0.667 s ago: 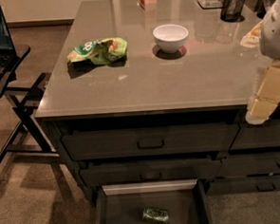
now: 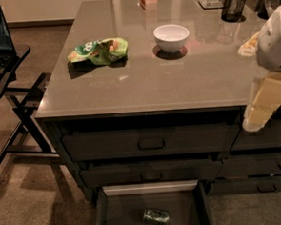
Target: Pick green can from bottom drawer and place on counter
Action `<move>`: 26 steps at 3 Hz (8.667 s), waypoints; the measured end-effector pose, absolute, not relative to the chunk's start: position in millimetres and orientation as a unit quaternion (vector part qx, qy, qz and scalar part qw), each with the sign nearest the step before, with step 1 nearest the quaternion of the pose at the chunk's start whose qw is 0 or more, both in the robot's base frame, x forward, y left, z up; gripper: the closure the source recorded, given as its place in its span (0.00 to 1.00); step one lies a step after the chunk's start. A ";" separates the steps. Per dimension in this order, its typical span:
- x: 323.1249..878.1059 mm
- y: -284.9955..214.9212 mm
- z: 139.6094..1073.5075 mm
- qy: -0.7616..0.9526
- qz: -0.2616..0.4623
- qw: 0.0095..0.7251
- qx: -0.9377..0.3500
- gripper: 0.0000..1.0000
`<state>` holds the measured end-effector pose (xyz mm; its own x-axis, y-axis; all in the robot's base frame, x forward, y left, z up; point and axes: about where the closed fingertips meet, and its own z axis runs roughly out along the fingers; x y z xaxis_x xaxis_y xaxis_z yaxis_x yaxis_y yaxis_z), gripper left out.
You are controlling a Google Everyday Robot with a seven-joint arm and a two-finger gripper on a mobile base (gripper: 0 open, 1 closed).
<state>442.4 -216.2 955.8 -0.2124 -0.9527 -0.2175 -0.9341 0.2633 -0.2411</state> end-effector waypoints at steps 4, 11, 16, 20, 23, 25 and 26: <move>421.9 -230.5 797.1 0.775 0.054 0.123 -0.618 0.00; 415.9 -187.2 585.9 0.761 0.209 0.249 -0.561 0.00; 416.9 -149.9 401.8 0.757 0.317 0.213 -0.530 0.00; 426.8 -128.9 295.4 0.750 0.262 0.282 -0.538 0.00; 446.1 -116.2 258.5 0.745 0.268 0.317 -0.522 0.00; 454.0 -100.4 186.0 0.714 0.259 0.337 -0.556 0.00; 455.3 -96.7 153.9 0.708 0.251 0.324 -0.575 0.00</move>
Offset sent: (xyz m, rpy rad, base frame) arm -0.0122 -0.0354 -0.2136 0.1050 0.1787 0.0537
